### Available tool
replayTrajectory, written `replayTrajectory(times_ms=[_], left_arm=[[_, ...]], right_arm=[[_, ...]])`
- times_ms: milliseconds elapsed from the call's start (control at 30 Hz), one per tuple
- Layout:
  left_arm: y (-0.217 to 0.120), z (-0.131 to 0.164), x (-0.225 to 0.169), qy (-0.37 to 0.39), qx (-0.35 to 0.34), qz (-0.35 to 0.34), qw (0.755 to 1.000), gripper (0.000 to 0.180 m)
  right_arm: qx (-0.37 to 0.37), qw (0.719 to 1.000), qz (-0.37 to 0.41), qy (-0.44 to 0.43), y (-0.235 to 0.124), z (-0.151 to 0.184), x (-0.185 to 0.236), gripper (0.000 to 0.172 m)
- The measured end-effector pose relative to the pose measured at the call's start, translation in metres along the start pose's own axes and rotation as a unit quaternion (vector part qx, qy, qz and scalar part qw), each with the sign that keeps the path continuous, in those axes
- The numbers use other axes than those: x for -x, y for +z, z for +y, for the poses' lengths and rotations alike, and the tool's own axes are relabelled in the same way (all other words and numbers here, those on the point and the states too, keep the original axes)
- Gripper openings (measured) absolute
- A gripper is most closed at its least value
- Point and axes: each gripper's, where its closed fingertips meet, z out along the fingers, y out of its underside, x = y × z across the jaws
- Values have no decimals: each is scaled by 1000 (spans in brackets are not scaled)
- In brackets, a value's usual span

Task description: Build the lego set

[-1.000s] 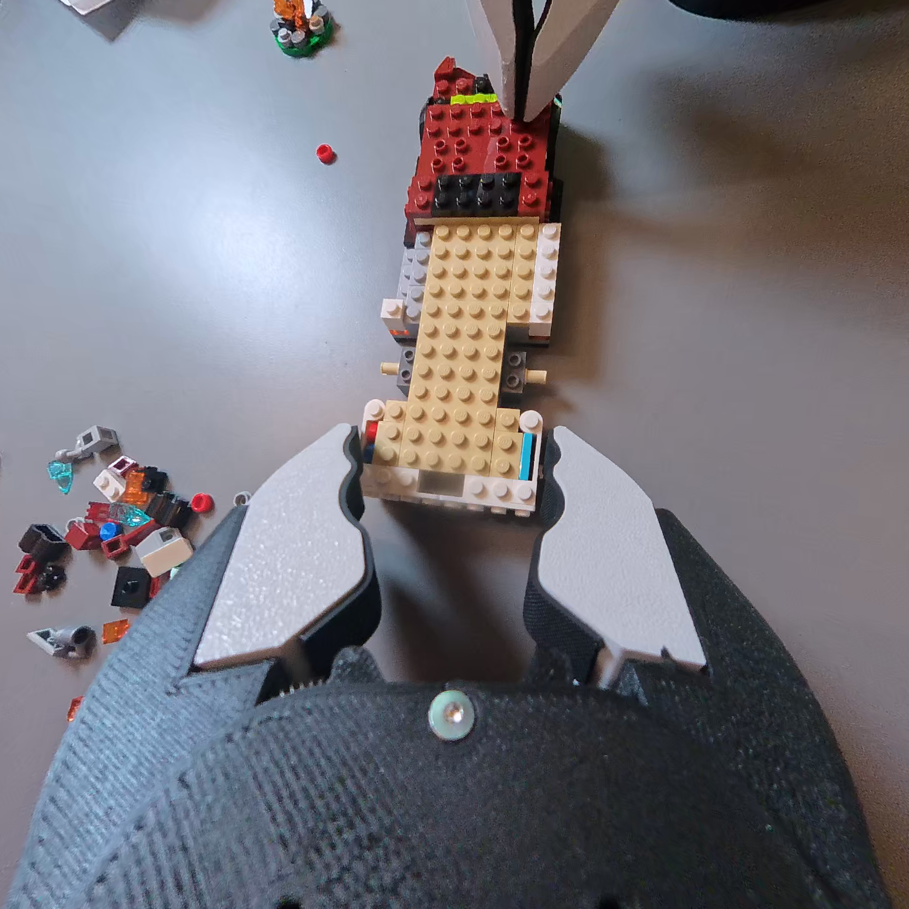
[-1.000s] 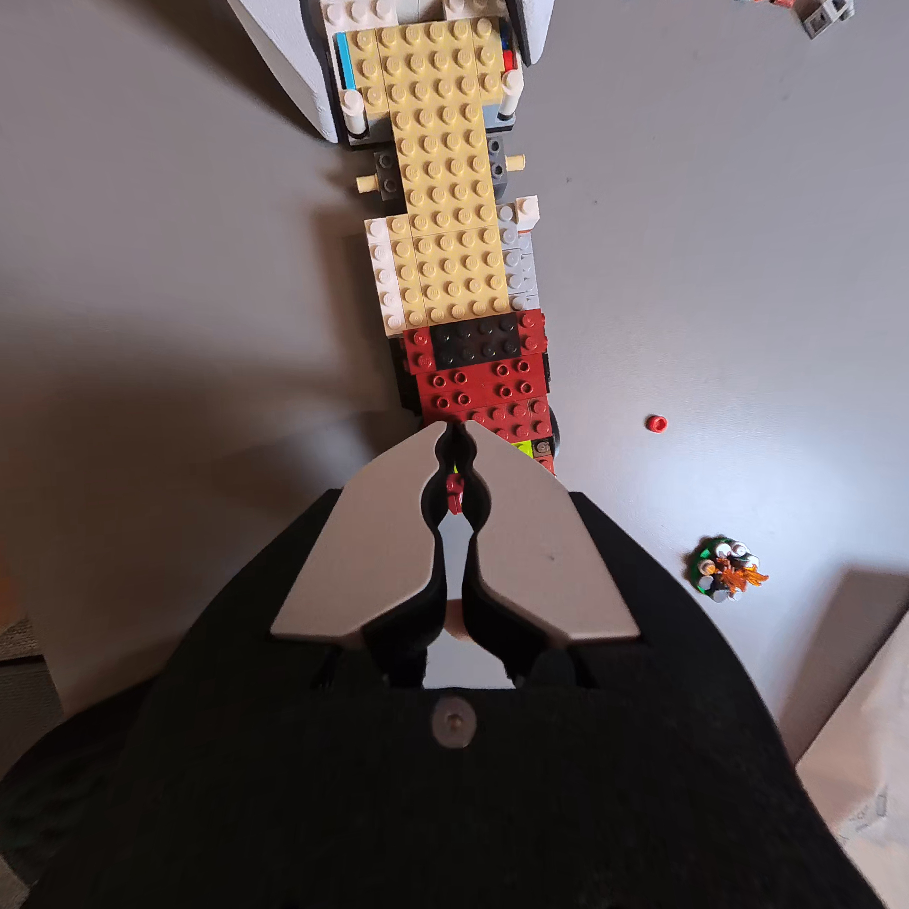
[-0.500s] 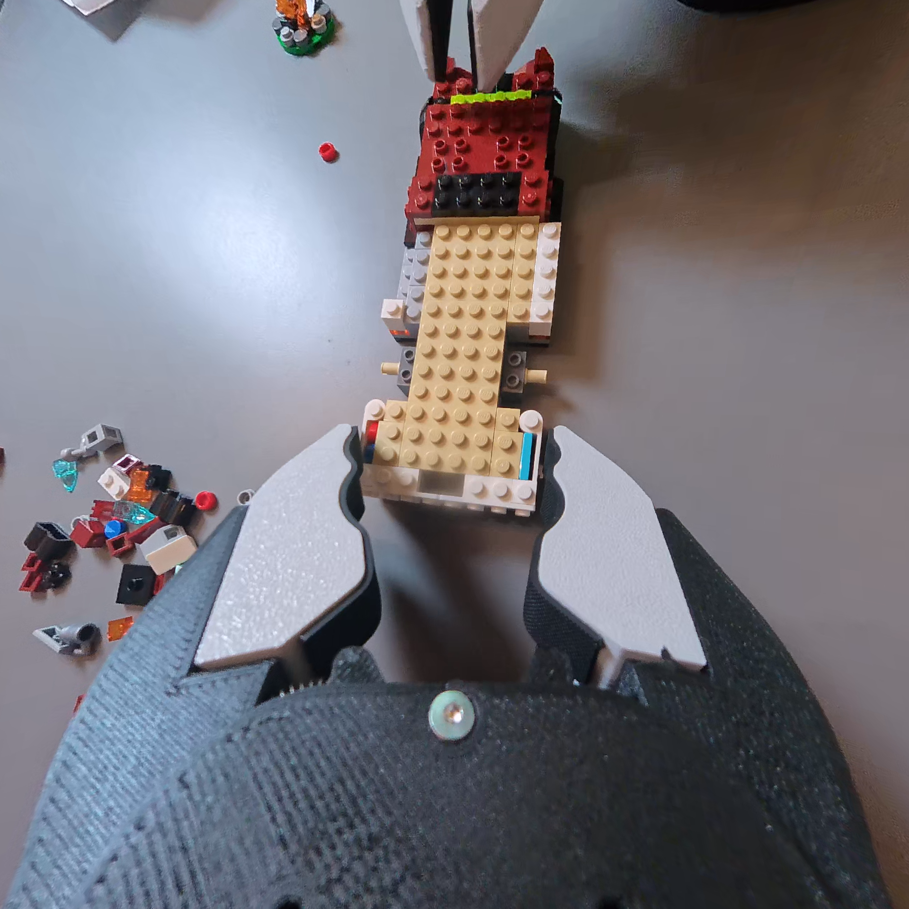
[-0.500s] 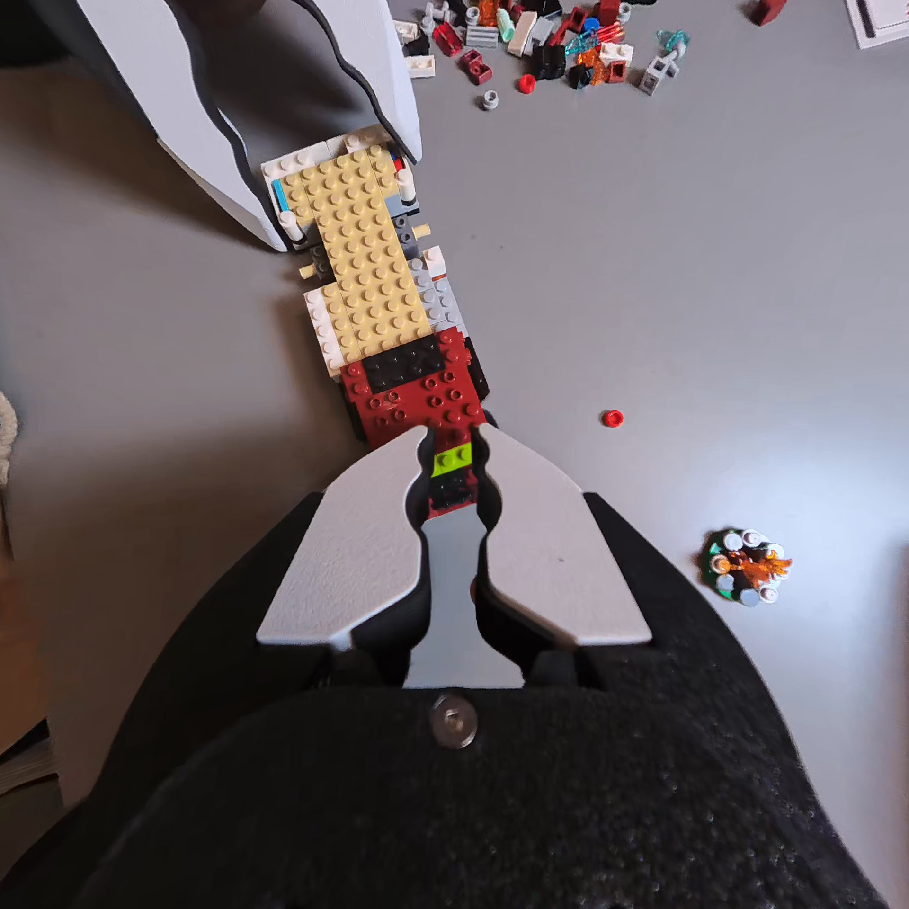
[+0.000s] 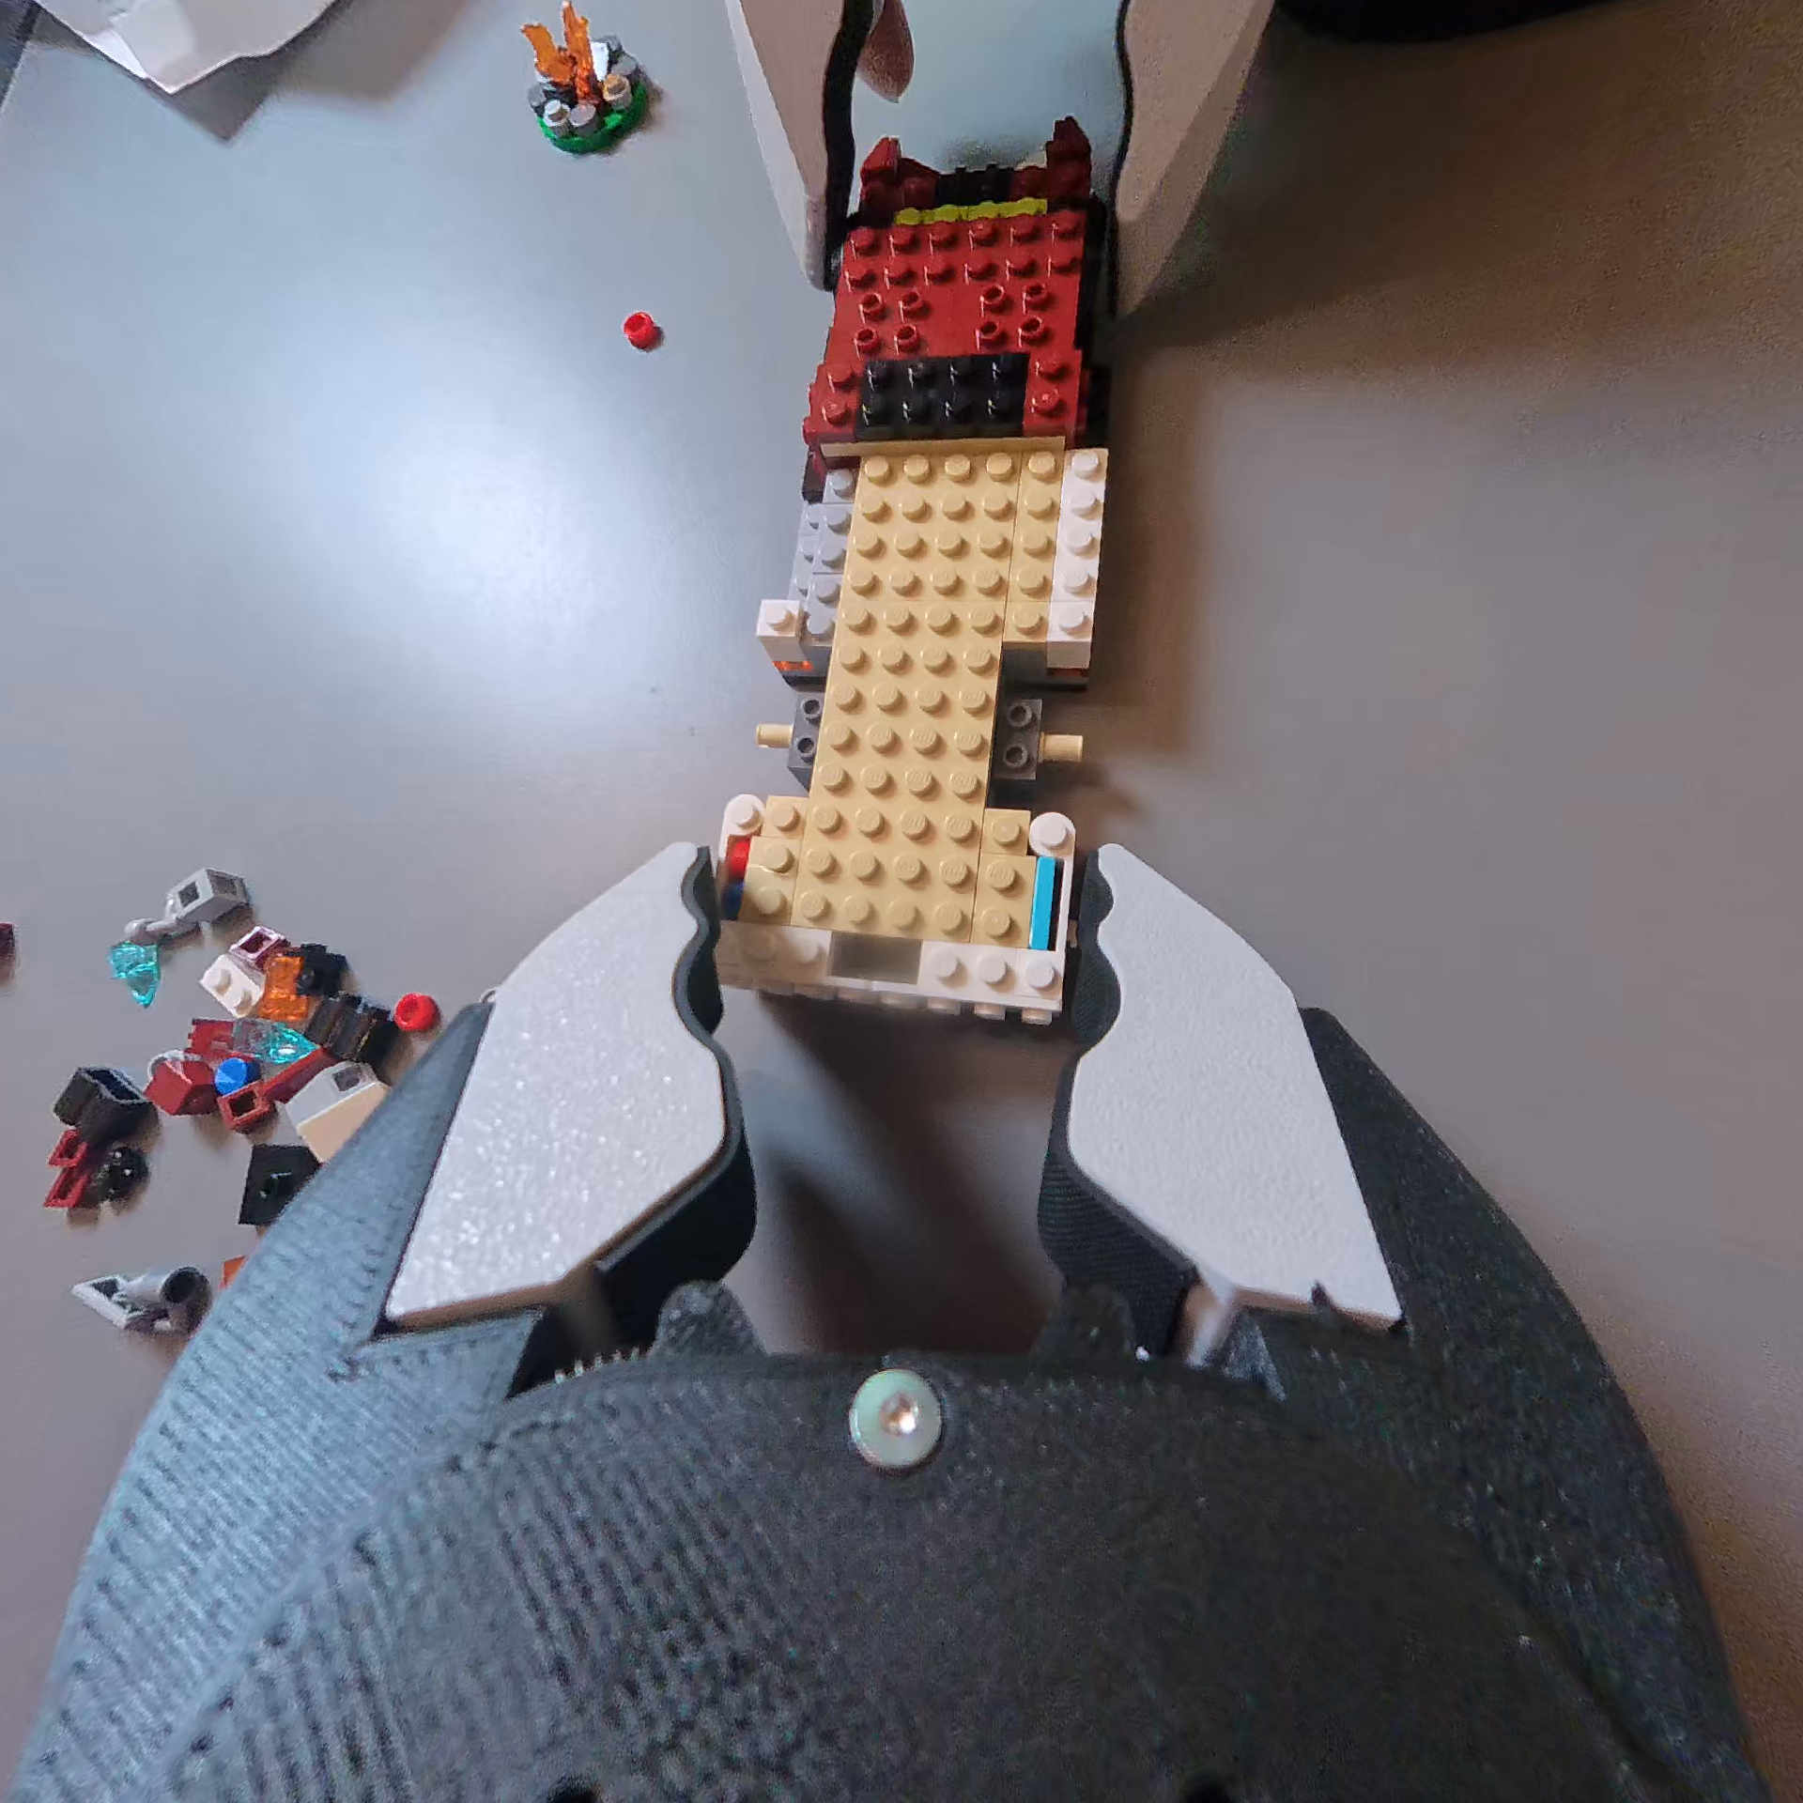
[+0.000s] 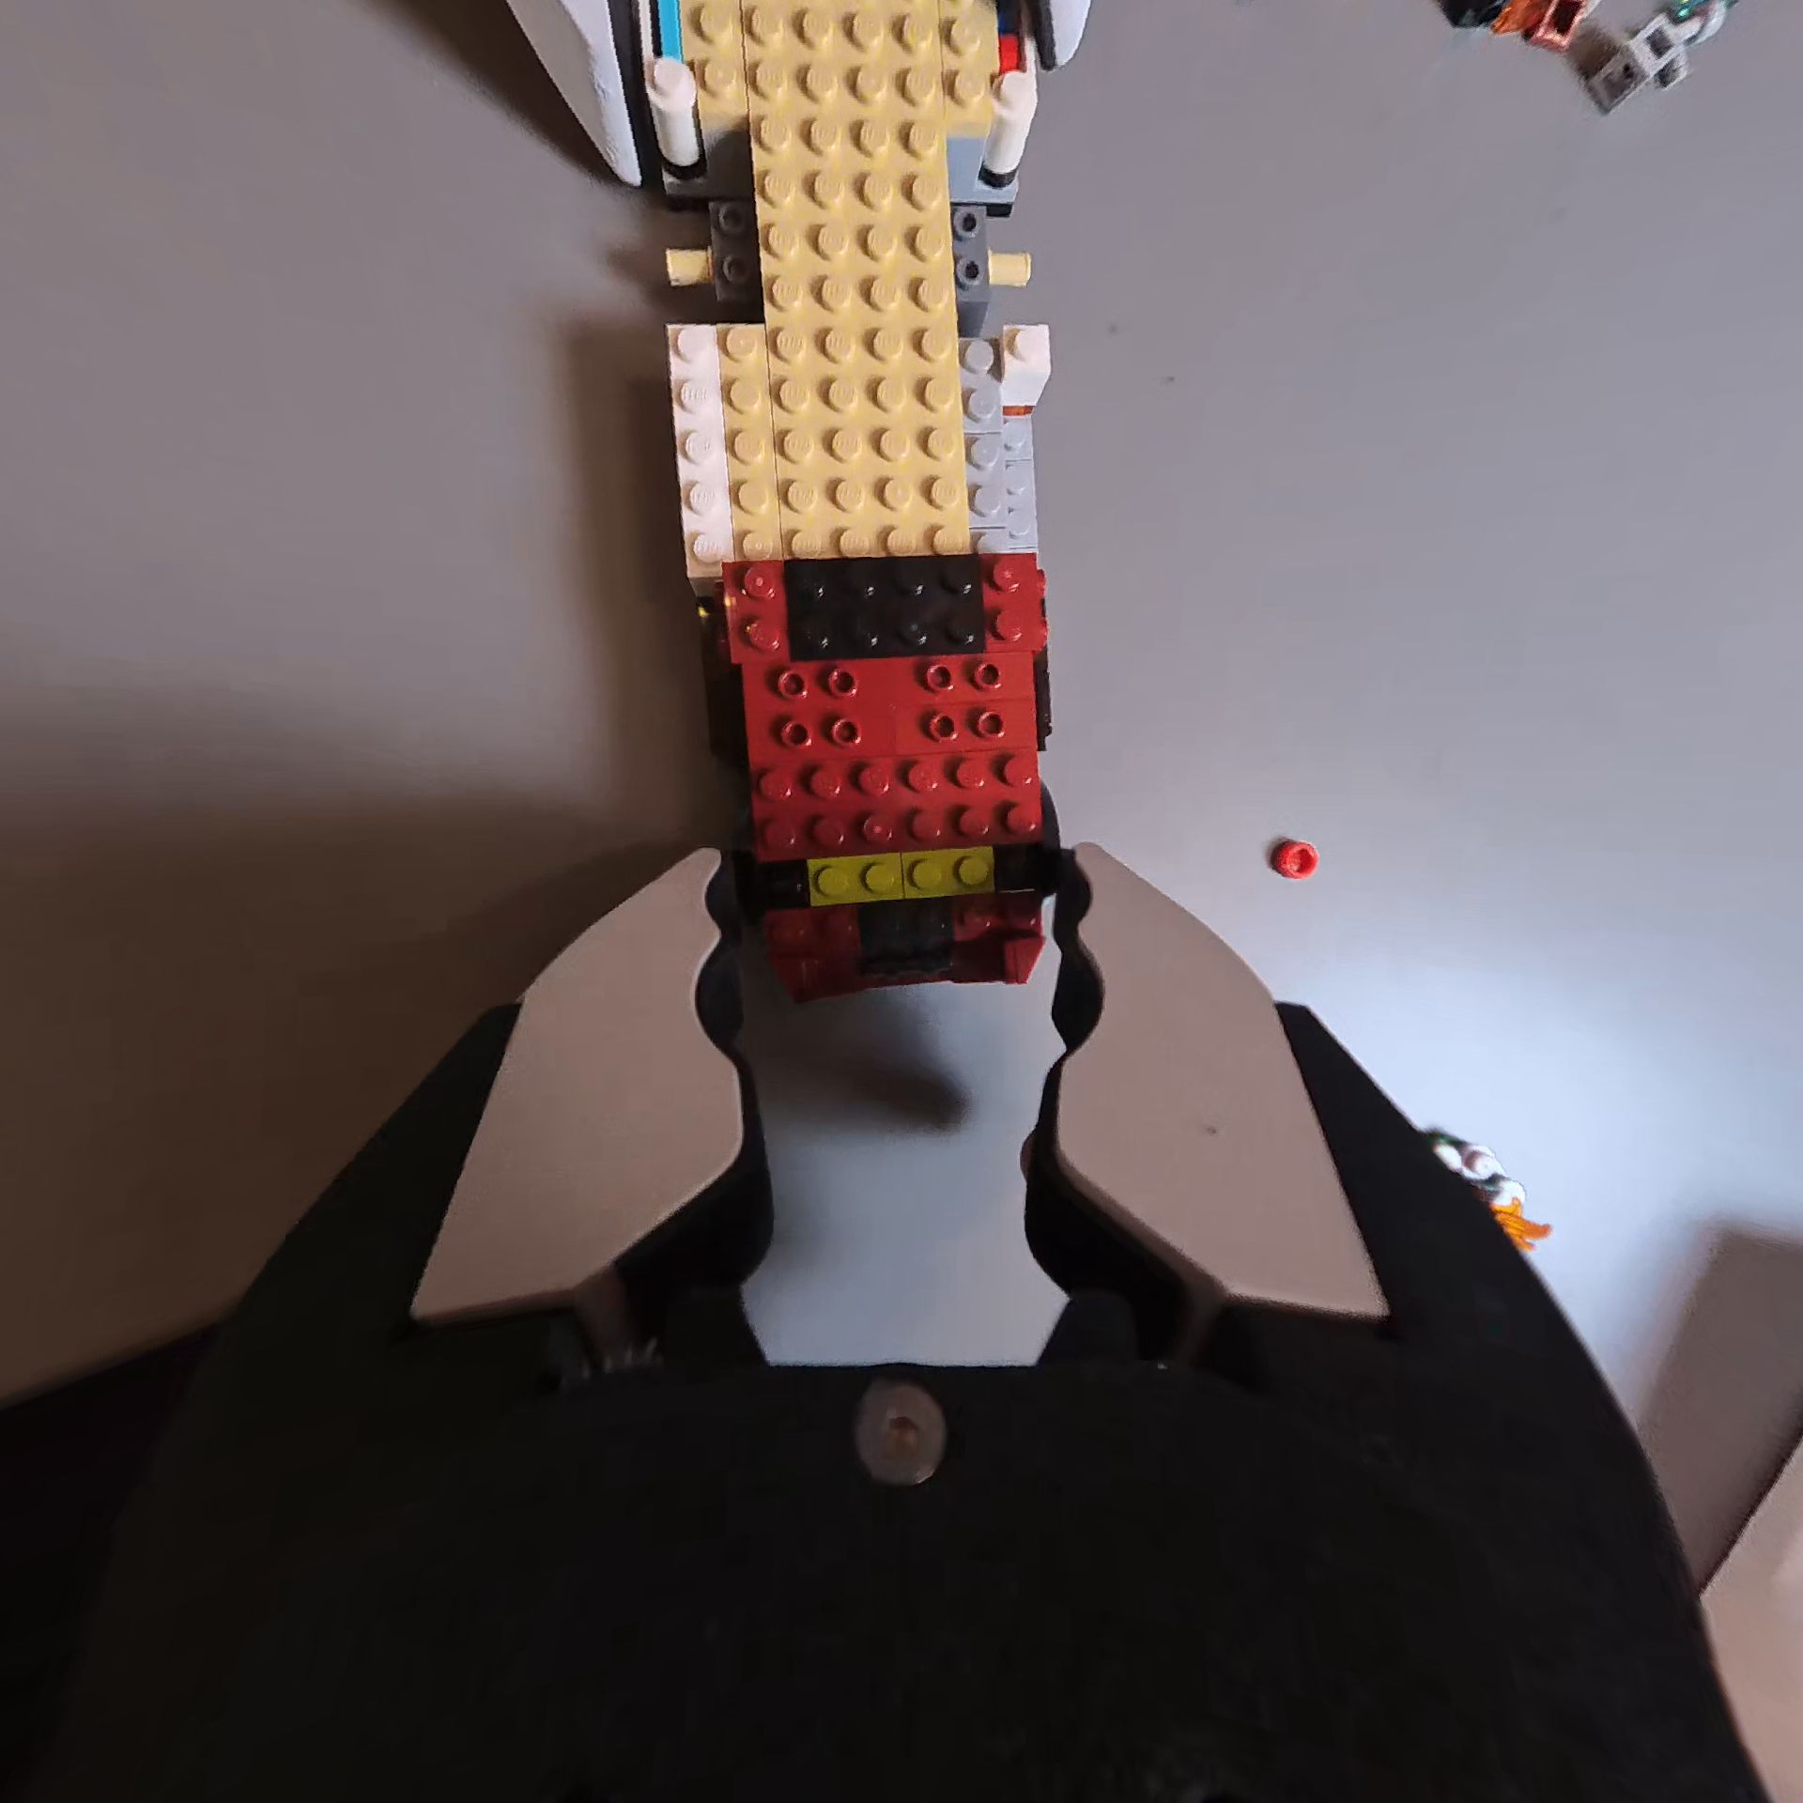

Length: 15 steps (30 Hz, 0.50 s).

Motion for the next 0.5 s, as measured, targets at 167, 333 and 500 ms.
replayTrajectory(times_ms=[167,333,500], left_arm=[[-4,2,4,12,3,-9,1000,71],[-19,-6,6,-9,-24,4,1000,71],[-12,8,3,-3,10,6,1000,71]], right_arm=[[-18,1000,6,-7,1,-6,-4,61],[-48,999,-6,4,-7,-17,-4,61],[-39,999,-10,-3,0,-18,-5,61]])
